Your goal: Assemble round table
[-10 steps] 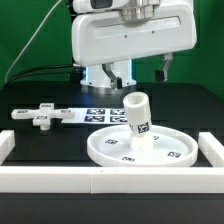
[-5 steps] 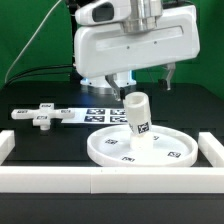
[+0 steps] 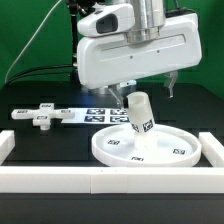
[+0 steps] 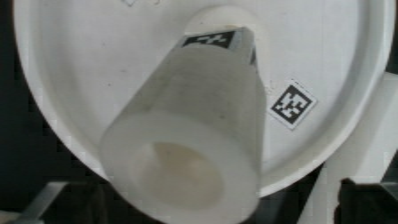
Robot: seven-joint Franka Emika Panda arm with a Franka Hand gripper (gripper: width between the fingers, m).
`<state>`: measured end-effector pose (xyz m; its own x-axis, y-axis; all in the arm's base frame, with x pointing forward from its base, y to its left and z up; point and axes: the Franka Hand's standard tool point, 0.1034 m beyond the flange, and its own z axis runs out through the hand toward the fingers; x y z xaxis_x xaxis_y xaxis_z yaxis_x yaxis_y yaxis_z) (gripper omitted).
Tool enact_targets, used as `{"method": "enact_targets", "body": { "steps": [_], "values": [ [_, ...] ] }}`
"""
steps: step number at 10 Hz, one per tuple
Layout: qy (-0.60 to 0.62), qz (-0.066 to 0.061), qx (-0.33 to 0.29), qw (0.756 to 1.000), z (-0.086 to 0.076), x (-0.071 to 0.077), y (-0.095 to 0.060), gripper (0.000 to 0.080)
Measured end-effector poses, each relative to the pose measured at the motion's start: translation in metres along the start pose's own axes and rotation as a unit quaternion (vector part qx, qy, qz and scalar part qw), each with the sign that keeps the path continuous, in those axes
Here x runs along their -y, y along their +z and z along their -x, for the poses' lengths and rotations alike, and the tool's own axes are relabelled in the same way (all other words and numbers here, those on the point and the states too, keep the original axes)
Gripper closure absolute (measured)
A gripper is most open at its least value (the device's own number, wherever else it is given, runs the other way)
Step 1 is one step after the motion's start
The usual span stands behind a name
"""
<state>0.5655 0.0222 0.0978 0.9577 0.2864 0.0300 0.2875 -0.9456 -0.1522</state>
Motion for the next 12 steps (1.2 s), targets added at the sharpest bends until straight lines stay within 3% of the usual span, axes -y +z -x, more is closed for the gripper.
{"method": "enact_targets", "body": {
  "steps": [9, 10, 11, 12],
  "values": [
    [-0.012, 0.000, 0.006, 1.000, 0.013, -0.004, 0.009, 0.0150],
    [-0.012, 0.000, 0.006, 1.000, 0.014, -0.003, 0.010, 0.0237],
    [-0.013, 0.001, 0.004, 1.000, 0.013, -0.002, 0.008, 0.0374],
    [-0.016, 0.001, 0.003, 1.000, 0.012, -0.001, 0.007, 0.0374]
  ]
}}
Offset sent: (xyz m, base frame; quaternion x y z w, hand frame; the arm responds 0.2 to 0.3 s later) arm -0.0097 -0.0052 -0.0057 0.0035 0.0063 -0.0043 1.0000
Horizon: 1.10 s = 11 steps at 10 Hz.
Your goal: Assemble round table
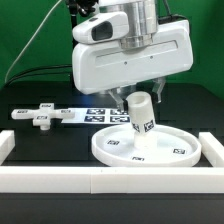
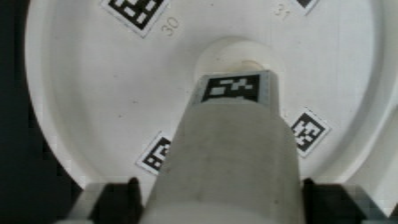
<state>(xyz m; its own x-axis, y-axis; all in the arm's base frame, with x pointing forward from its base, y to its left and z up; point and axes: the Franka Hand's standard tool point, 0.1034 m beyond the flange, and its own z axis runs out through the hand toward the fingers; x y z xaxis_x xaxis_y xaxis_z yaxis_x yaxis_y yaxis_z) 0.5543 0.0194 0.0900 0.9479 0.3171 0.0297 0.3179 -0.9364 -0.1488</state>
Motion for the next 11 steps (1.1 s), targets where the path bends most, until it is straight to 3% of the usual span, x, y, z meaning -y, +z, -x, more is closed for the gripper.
{"method": "enact_targets", "body": {
  "steps": [4, 6, 11],
  "values": [
    [0.000, 0.000, -0.001, 1.000, -0.001, 0.001, 0.000, 0.0383],
    [0.088, -0.009, -0.018, 0.996, 0.000, 0.000, 0.000, 0.0383],
    [0.336, -0.019, -0.076, 0.939, 0.013, 0.008, 0.000, 0.0384]
  ]
}}
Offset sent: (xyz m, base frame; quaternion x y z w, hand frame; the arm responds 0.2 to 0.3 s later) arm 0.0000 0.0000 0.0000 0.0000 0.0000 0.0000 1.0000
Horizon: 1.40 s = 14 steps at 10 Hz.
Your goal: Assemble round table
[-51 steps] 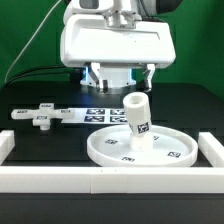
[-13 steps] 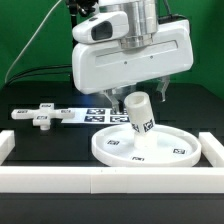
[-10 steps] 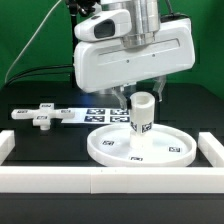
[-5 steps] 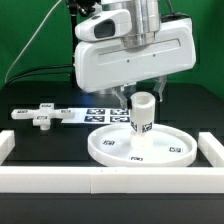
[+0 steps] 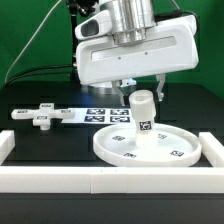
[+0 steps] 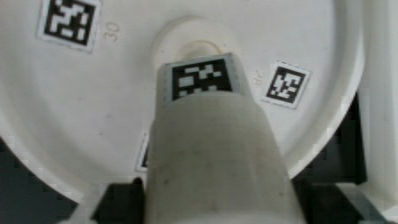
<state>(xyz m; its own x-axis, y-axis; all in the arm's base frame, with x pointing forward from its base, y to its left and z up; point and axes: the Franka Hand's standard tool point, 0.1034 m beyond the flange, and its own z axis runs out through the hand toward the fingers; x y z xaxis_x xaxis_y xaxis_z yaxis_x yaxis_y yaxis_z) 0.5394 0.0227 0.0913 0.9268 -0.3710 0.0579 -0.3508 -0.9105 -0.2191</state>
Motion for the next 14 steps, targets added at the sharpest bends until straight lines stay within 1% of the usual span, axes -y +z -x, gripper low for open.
{"method": "enact_targets", "body": {
  "steps": [1, 2, 3, 4, 6, 7, 9, 12, 14],
  "values": [
    [0.052, 0.000, -0.003, 0.999, 0.002, 0.001, -0.001, 0.0384],
    [0.098, -0.002, -0.003, 0.995, 0.004, 0.006, -0.002, 0.0384],
    [0.139, -0.008, 0.001, 0.990, 0.007, 0.013, -0.001, 0.0384],
    [0.172, -0.014, 0.005, 0.985, 0.010, 0.016, 0.000, 0.0384],
    [0.239, -0.022, 0.010, 0.971, 0.011, 0.021, 0.001, 0.0384],
    [0.257, -0.024, 0.017, 0.966, 0.009, 0.024, 0.002, 0.0384],
    [0.261, -0.022, 0.035, 0.965, -0.002, 0.021, 0.002, 0.0384],
    [0.241, -0.022, 0.044, 0.969, -0.010, 0.014, 0.003, 0.0384],
    [0.234, -0.022, 0.042, 0.971, -0.012, 0.013, 0.003, 0.0384]
  ]
}}
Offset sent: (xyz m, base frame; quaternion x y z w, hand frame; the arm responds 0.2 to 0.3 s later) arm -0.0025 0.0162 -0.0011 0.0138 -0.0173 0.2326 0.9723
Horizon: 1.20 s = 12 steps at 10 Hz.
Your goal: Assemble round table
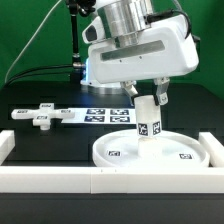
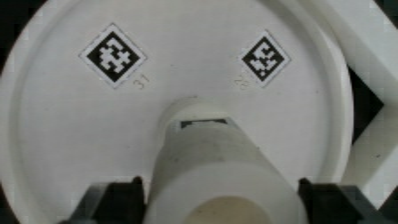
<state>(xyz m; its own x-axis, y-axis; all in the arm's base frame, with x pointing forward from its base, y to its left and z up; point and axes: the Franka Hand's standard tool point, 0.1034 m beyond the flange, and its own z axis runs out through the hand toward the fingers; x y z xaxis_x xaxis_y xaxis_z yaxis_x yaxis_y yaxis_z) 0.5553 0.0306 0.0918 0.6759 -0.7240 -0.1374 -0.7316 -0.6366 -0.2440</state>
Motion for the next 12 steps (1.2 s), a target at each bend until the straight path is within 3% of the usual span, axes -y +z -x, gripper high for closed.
{"method": "enact_targets", "body": {
  "steps": [3, 4, 5, 10, 11, 12],
  "values": [
    [-0.009, 0.000, -0.001, 1.000, -0.0004, 0.0000, -0.0001, 0.0381],
    [-0.013, 0.000, -0.001, 1.000, -0.0002, 0.0002, 0.0000, 0.0198],
    [-0.058, 0.004, -0.004, 0.998, 0.0001, 0.0029, -0.0005, 0.0165],
    [-0.210, 0.006, -0.005, 0.978, 0.0029, 0.0089, -0.0007, 0.0151],
    [-0.260, 0.007, -0.005, 0.966, 0.0026, 0.0086, -0.0007, 0.0151],
    [-0.331, 0.015, -0.010, 0.943, 0.0015, 0.0089, -0.0010, 0.0151]
  ]
}}
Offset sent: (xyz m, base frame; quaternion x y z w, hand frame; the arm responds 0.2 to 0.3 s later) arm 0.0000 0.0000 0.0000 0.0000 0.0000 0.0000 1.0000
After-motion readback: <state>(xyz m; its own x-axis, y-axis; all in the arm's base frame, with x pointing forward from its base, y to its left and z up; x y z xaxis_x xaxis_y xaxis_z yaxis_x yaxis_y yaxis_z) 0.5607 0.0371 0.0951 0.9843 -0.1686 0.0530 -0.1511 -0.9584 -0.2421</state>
